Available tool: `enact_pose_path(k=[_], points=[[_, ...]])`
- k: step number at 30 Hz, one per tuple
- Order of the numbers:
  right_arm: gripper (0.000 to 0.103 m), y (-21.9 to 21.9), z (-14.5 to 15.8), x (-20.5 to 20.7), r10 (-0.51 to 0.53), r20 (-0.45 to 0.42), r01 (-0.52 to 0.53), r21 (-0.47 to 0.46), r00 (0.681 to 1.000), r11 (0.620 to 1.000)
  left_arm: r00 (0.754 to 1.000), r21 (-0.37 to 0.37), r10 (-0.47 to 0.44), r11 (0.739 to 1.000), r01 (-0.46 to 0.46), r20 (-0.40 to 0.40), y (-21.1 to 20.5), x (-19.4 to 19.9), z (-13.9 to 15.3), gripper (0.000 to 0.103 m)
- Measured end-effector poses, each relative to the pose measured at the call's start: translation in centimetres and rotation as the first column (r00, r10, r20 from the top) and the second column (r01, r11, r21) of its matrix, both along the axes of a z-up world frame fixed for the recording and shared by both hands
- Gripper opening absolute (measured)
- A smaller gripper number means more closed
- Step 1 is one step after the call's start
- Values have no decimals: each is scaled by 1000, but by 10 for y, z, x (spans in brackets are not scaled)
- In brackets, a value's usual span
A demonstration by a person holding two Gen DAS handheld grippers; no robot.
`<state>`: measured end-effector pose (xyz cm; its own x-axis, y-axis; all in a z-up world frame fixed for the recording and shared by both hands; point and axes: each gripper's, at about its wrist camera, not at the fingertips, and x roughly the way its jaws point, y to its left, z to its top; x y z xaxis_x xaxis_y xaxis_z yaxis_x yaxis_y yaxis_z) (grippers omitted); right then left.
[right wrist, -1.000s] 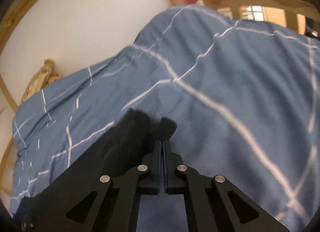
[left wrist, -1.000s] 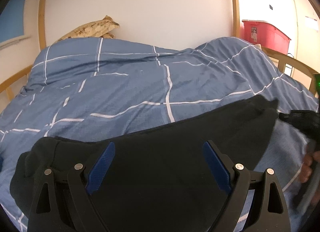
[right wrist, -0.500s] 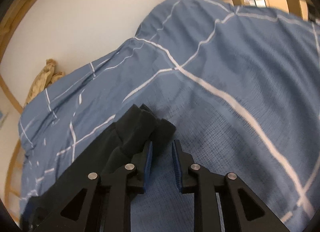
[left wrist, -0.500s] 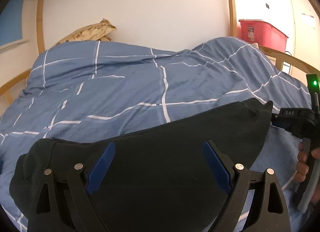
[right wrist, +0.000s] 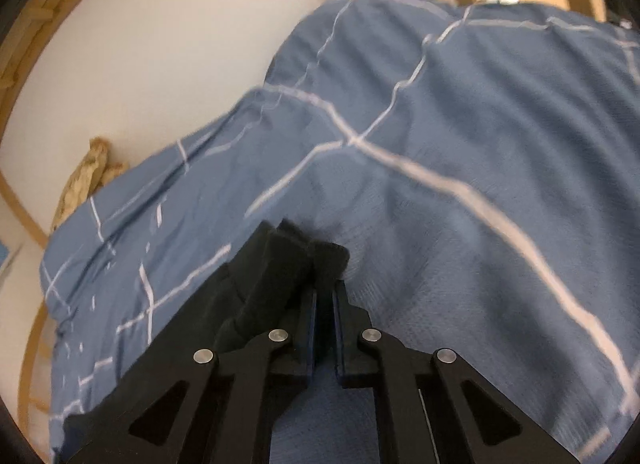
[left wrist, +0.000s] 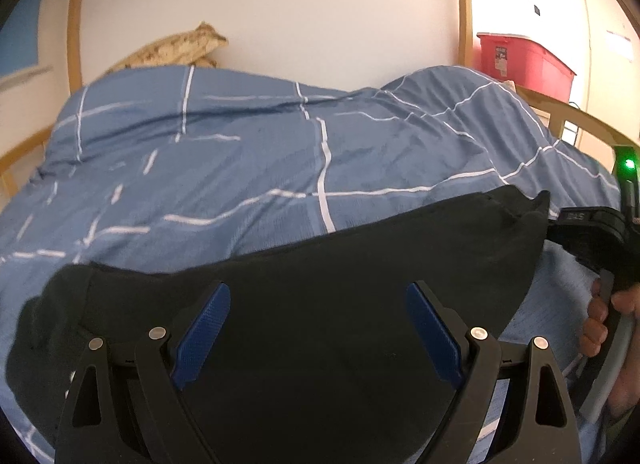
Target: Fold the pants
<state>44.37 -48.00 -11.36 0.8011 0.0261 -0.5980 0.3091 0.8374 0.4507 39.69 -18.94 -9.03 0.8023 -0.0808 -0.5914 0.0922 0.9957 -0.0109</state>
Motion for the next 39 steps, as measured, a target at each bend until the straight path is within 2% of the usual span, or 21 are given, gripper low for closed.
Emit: enact_pose_path(k=[3,8,11,13,15,16,18,20,22,25,26,28,29,33,36,39], points=[[6,4,13,-14,-65,-10,64,-84,998,994,1000,-24,9,1000,-9,-15,4,1,-2,90],[6,-13,-3,-20,-136,-102,131,-54,986,990,1000,16,-10,1000,11,-25,-3,2,-6,90],[7,-11,-5,-16,-105,-126,97,-67,987,993,1000,25,-18,1000,18,-14,-6,1,-5,90],[19,-8,3,-21,-108,-89,99,-98,990,990,1000,13,-19,1000,19,-14,-4,1,-4,90],[44,-6,16,-32,-178,-54,166,-172,983,971,1000,2,-7,1000,7,-9,-1,2,-2,90],[46,-5,26,-41,-206,-4,200,-204,979,958,1000,-7,4,1000,-4,-3,2,2,-1,90],[46,-3,37,-47,-163,43,168,-175,986,970,1000,-20,12,1000,-12,2,4,1,1,90],[46,0,37,-41,-71,43,74,-90,997,993,1000,-20,8,1000,-8,1,4,1,1,90],[46,4,29,-32,-36,12,36,-43,999,998,1000,-11,1,1000,-1,3,2,1,1,90],[46,5,13,-23,-16,-35,15,-27,999,1000,1000,-7,2,1000,-2,9,1,0,1,90],[45,4,9,-20,-15,-42,14,-14,999,1000,1000,-6,3,1000,-3,11,1,0,1,90],[26,3,6,-21,-8,-15,8,-13,1000,1000,1000,-1,4,1000,-4,11,0,0,1,90],[12,4,11,-21,-10,-11,9,-58,1000,998,1000,1,4,1000,-4,8,0,1,0,90],[9,3,21,-22,-39,7,40,-99,999,994,1000,-7,0,1000,0,2,0,1,0,90],[5,4,18,-20,-123,-13,117,-222,992,968,1000,0,9,1000,-9,8,0,1,0,90],[5,-4,9,-13,-123,-39,113,-201,992,973,1000,12,4,1000,-4,4,-2,2,-2,90]])
